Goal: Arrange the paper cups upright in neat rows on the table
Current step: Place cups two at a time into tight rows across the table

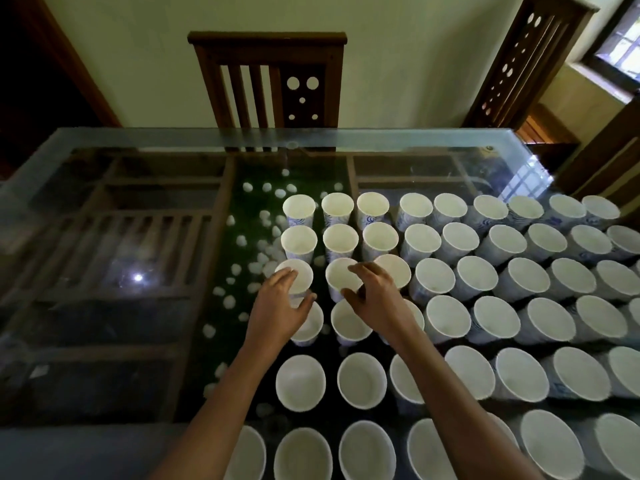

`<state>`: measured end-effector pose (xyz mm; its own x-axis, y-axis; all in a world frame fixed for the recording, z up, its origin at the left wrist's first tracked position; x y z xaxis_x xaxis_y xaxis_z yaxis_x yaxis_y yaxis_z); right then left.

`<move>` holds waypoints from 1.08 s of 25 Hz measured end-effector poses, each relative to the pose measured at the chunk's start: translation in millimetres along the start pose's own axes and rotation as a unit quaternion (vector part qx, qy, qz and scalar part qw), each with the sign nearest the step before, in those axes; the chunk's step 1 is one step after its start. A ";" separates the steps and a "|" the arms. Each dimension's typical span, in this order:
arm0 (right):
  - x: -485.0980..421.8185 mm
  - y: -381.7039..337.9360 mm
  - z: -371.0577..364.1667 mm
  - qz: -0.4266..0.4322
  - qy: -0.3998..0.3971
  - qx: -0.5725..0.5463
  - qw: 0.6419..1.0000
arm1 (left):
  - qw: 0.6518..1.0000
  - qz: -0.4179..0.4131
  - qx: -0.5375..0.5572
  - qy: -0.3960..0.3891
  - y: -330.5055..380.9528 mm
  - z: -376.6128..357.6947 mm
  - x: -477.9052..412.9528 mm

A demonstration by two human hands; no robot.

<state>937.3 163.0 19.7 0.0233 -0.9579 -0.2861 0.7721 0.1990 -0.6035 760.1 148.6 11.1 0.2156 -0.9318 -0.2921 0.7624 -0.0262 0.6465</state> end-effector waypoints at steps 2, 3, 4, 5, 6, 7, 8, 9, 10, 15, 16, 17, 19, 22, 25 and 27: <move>16.1 -4.9 3.5 -0.006 -0.009 -0.003 1.000 | 1.000 0.007 -0.013 -0.015 -1.7 4.4 16.1; 23.3 -6.1 4.9 -0.006 -0.014 0.001 1.000 | 1.000 0.005 -0.020 -0.022 -3.8 5.0 23.1; 28.9 -7.8 6.3 -0.005 -0.019 0.006 1.000 | 0.999 0.000 -0.026 -0.025 -5.6 5.8 28.6; 33.5 -9.7 7.6 -0.004 -0.021 0.007 1.000 | 0.999 -0.004 -0.028 -0.027 -8.0 6.0 32.5; 37.3 -10.7 8.1 -0.007 -0.023 0.004 1.000 | 0.999 -0.003 -0.028 -0.032 -10.1 5.6 35.7; 40.2 -11.0 8.2 -0.012 -0.023 0.002 1.000 | 0.999 -0.001 -0.026 -0.033 -10.9 5.5 38.5; 43.3 -11.5 8.3 -0.016 -0.023 0.001 1.000 | 0.999 0.003 -0.022 -0.034 -11.8 5.3 41.9; 45.8 -11.4 8.0 -0.019 -0.023 0.004 1.000 | 0.999 0.006 -0.019 -0.033 -11.2 5.2 44.7; 47.7 -11.0 7.9 -0.020 -0.023 0.009 1.000 | 0.999 0.008 -0.016 -0.034 -9.9 5.1 46.5; 52.3 -5.5 3.7 -0.015 -0.043 0.037 0.998 | 0.999 0.009 -0.010 -0.041 -8.9 -0.2 47.8; 53.1 -4.8 3.5 -0.017 -0.045 0.040 0.998 | 0.999 0.008 -0.014 -0.043 -8.9 -0.8 47.7; 54.0 -4.6 3.7 -0.019 -0.045 0.041 0.998 | 0.999 0.005 -0.020 -0.042 -8.6 -0.6 47.5; 54.3 -4.1 3.5 -0.020 -0.045 0.039 0.998 | 0.999 0.000 -0.031 -0.040 -9.8 -0.7 46.9; 52.9 -4.0 6.1 -0.023 -0.042 0.022 0.999 | 0.999 0.001 -0.040 -0.033 -9.3 0.8 45.2; 39.9 6.1 14.7 -0.035 -0.034 0.013 0.999 | 0.999 0.003 -0.049 -0.025 2.6 -1.0 38.0; 25.9 16.5 23.9 -0.041 -0.025 0.009 0.999 | 0.999 0.005 -0.037 -0.023 16.6 -7.4 29.4</move>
<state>965.8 136.6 20.2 -0.0086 -0.9799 -0.1991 0.7840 0.1169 -0.6096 783.6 123.5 8.1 0.1973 -0.9473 -0.2523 0.8041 0.0092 0.5944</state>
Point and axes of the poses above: each hand's wrist, its own x-axis away from the middle knuckle, its own z-axis out of the back of the hand, y = z × x, the point moved 3 cm from there along -x, towards the middle knuckle, and after that the axes turned 15 degrees about y, right-handed, at the moved point
